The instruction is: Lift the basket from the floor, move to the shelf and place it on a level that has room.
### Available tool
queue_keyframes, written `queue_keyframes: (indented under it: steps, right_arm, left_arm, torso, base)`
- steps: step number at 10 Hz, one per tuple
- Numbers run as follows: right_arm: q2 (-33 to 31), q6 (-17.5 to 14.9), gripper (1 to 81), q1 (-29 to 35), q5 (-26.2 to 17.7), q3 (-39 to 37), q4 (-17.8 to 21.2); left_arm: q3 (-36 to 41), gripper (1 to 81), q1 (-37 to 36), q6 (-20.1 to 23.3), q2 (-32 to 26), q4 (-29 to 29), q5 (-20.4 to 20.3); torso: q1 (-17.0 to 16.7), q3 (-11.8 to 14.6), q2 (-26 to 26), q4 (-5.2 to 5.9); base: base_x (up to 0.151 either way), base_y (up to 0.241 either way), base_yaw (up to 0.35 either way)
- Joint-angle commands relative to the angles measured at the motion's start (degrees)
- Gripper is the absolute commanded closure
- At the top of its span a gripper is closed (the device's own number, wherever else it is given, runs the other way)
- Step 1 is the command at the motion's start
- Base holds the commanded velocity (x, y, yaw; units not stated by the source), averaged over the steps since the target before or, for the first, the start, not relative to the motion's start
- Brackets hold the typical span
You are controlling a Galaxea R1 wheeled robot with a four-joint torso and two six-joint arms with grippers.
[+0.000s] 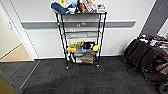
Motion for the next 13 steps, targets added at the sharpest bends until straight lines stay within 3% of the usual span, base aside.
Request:
queue_keyframes:
  steps: [1,5,9,10,13]
  right_arm:
    - [-0.9,0.0,1.0,2.1,-2.9,0.4,-0.1]
    - [-0.9,0.0,1.0,1.9,-2.9,0.4,-0.2]
    - [-0.9,0.0,1.0,1.8,-2.9,0.7,0.0]
    - [-0.9,0.0,1.0,1.8,-3.0,0.7,0.0]
    - [-1.2,0.0,1.0,1.8,-3.6,1.9,0.0]
  left_arm:
    - [0.9,1.0,-1.8,-0.2,-0.5,0.9,2.8]
    - [0.9,1.0,-1.1,-0.2,-0.6,0.8,2.9]
    - [3.6,1.0,-0.7,-0.3,-2.8,0.2,6.1]
    - [6.8,1.0,-0.7,-0.5,-4.6,-0.1,6.0]
    - [9.3,1.0,-0.7,-0.7,-6.6,-2.6,6.0]
  torso:
    - [0.0,0.0,0.0,0.00]
    - [0.0,0.0,0.0,0.00]
    - [0.0,0.0,0.0,0.00]
    - [3.7,0.0,-5.7,0.00]
    - [5.1,0.0,-8.1,0.00]
  base:
    - [0.112,0.000,0.000]
    - [0.040,0.000,0.000]
    - [0.000,0.000,0.000]
    - [0.000,0.000,0.000]
    - [0.000,0.000,0.000]
